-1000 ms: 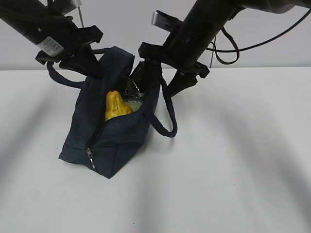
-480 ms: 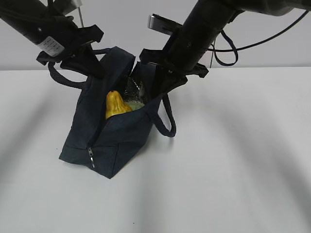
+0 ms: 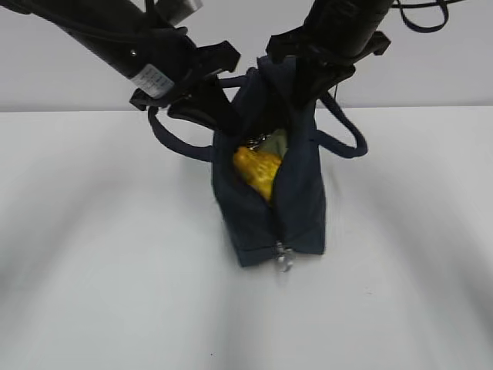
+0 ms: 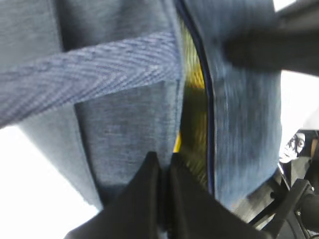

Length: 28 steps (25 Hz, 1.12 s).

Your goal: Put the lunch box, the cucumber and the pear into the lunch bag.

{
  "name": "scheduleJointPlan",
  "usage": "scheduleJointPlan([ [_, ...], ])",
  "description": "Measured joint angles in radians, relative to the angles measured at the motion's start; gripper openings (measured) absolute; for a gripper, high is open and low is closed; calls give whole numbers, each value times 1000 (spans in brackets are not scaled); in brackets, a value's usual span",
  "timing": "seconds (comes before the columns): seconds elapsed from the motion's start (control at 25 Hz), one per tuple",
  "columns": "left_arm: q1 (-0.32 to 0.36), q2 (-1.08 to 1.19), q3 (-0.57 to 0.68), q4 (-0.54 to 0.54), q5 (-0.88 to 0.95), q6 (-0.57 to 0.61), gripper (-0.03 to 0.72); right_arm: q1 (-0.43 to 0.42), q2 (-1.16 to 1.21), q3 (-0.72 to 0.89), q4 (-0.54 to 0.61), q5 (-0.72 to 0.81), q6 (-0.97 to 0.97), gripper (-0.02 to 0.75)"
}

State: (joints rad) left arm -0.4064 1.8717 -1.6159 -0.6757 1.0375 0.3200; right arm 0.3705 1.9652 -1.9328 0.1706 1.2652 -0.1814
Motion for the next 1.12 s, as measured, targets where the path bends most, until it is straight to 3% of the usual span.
scheduleJointPlan([
  [0.2,-64,2,0,-7,-89,0,5,-2,-22,0,-74,6,2,-6],
  [0.64,-63,65,0,-6,-145,0,5,-2,50,0,-76,-22,10,-6],
  [0.8,-63,71,0,44,-147,-6,5,-2,65,0,-73,-32,14,6],
  [0.88,-63,71,0,75,-158,-22,24,-2,65,0,-70,-32,14,67],
  [0.96,-63,71,0,107,-177,-29,89,-2,65,0,-68,-32,14,178],
  [1.12,-63,71,0,136,-185,-34,358,-2,65,0,-64,-32,14,403],
])
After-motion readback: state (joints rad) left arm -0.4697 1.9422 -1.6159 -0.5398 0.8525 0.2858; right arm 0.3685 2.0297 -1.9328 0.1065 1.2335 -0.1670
